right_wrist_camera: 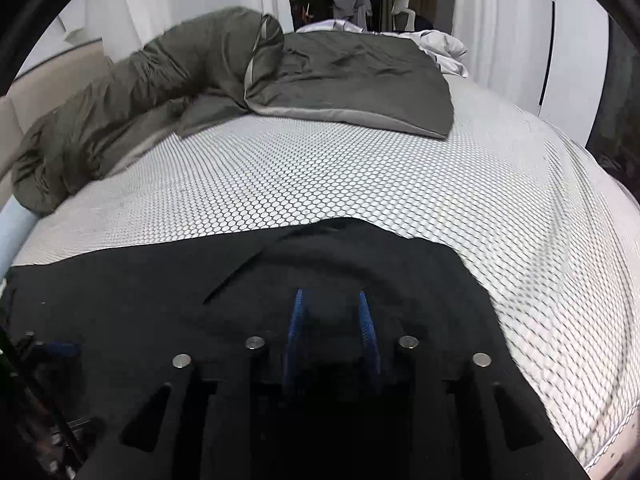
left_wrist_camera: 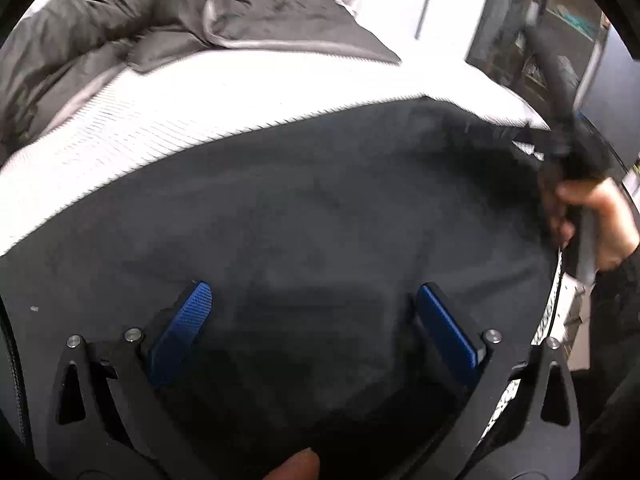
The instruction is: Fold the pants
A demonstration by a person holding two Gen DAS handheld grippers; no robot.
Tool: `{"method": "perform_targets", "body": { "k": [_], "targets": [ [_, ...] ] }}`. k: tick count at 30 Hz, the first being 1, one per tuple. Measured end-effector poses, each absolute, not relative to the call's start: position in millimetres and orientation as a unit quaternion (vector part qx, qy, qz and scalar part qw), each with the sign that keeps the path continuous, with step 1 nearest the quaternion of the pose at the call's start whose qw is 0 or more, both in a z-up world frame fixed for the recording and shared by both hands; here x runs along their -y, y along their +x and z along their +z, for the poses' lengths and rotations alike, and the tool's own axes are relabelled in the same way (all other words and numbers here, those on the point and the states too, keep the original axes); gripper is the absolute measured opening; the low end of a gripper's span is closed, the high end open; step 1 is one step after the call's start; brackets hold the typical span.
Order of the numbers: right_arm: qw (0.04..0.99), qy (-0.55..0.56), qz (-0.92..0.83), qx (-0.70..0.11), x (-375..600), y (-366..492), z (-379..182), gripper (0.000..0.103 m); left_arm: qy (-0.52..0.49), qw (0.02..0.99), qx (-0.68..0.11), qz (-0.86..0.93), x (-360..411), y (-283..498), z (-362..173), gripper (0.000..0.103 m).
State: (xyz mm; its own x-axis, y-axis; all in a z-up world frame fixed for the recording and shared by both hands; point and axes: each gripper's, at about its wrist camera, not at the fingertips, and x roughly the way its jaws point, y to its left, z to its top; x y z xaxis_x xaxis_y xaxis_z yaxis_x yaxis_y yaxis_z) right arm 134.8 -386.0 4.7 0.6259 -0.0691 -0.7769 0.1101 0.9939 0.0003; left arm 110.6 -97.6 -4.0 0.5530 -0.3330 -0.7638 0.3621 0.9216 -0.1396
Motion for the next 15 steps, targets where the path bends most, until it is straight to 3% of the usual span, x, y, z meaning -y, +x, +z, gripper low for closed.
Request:
{"method": "perform_targets", "body": {
  "k": [2,5,7,10,15],
  "targets": [
    [0.882,0.048,-0.073,-0.463,398.9,141.0,-16.5,0.031,0.007,0.887,-0.427,-0.178,82.8,114.3,-0.7,0.102],
    [0.888,0.037,-0.086,-0.451,391.5,132.1,-2.7,0.033,-0.012,0.898,-0.418,-0.136,60.2,123.9,3.6,0.102],
    [0.898,0.024,-0.072,-0.432,377.5,112.5,11.3,0.057,-0.02,0.899,-0.418,-0.128,54.1,134.7,8.7,0.102],
    [0.91,0.035,-0.01,-0.412,351.2,75.3,18.1,0.078,-0.012,0.901,-0.415,-0.126,57.2,150.9,19.5,0.102],
    [0.894,-0.002,0.05,-0.444,314.8,48.3,-11.2,0.08,0.012,0.894,-0.429,-0.128,75.7,184.4,16.9,0.102]
  ]
}}
